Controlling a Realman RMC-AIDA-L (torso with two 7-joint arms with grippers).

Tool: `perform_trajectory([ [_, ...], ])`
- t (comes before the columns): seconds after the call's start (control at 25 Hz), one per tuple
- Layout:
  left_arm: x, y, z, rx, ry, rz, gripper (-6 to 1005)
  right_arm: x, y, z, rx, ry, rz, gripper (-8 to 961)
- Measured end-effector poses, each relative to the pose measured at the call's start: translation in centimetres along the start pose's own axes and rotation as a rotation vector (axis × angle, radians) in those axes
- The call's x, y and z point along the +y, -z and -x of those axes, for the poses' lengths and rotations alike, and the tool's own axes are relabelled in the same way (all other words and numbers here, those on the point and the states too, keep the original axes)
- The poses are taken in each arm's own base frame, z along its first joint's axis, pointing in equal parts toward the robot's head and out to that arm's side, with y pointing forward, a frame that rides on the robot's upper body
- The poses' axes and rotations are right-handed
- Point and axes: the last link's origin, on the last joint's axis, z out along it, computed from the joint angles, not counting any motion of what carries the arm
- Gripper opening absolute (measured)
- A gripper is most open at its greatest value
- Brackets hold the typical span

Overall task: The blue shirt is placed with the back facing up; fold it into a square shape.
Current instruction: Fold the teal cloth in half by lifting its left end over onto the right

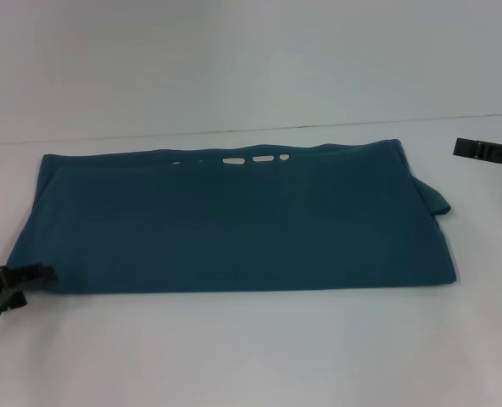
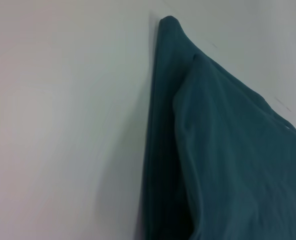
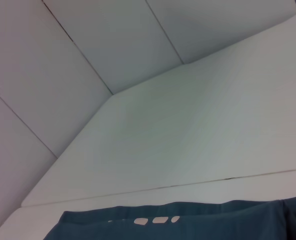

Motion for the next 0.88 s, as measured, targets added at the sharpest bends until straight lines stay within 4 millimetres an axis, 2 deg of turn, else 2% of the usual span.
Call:
perform_trajectory([
  [0.36, 0.36, -0.05, -0.81, 0.006, -0.013, -0.003, 724, -0.04, 0.16, -0.03, 0.001, -0.006, 0.001, 752],
  [0.88, 0.34, -0.15, -0.73, -0.018, -0.013, -0.021, 708, -0.15, 0.35, 0.03, 0.002, -0.009, -0.002, 753],
])
